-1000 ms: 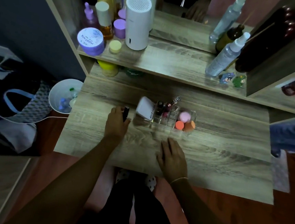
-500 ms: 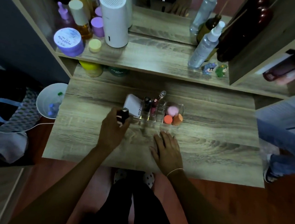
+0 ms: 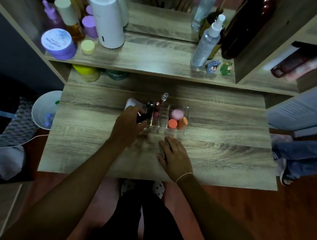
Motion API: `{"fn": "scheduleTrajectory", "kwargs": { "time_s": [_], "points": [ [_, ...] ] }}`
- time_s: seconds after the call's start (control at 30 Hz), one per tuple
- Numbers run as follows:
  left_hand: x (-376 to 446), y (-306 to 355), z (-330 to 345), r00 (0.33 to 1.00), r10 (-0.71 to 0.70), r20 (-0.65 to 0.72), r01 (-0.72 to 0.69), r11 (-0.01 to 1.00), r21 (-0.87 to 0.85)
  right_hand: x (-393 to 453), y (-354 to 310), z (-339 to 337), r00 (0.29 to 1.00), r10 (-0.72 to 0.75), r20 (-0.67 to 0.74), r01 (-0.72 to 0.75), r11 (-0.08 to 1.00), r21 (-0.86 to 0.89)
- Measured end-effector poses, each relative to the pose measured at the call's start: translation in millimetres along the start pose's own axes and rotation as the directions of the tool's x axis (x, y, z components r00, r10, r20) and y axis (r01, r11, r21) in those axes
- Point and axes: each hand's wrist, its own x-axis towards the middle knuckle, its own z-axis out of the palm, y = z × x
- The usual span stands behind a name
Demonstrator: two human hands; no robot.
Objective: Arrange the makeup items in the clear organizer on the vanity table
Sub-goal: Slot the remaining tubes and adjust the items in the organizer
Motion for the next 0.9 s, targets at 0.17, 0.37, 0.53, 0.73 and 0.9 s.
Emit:
{"fn": "scheduleTrajectory", "kwargs": {
  "time_s": [0.17,0.37,0.53,0.73,0.9],
  "points": [
    [2.8,-0.5,-4.9,0.999,0.022,0.028,-0.023,1.000,0.009,1.0,2.7,1.0,1.000,-0.024,-0.016,0.024,1.000,-0.004],
    [8.5,0.3,2.2,0.998,0.038,0.050,-0.041,0.998,0.048,-1.5,2.3,7.1,1.000,-0.008,-0.019,0.008,1.000,-0.016],
    [14.1,2.4,6.9,0.999,0.006,0.040,-0.004,0.999,-0.044,-2.0,1.8,10.0,1.000,0.015,0.002,-0.015,1.000,0.007],
    [12.1,-5.0,11.8,0.994,-0.017,0.112,0.018,1.000,-0.008,-2.2,3.3,6.9,1.000,0.015,0.023,-0.016,0.999,0.042],
    [11.0,-5.2,12.8,0.989,-0.031,0.142,0.033,0.999,-0.013,-2.0,1.1,4.7,0.998,0.032,0.053,-0.036,0.997,0.068]
  ]
}}
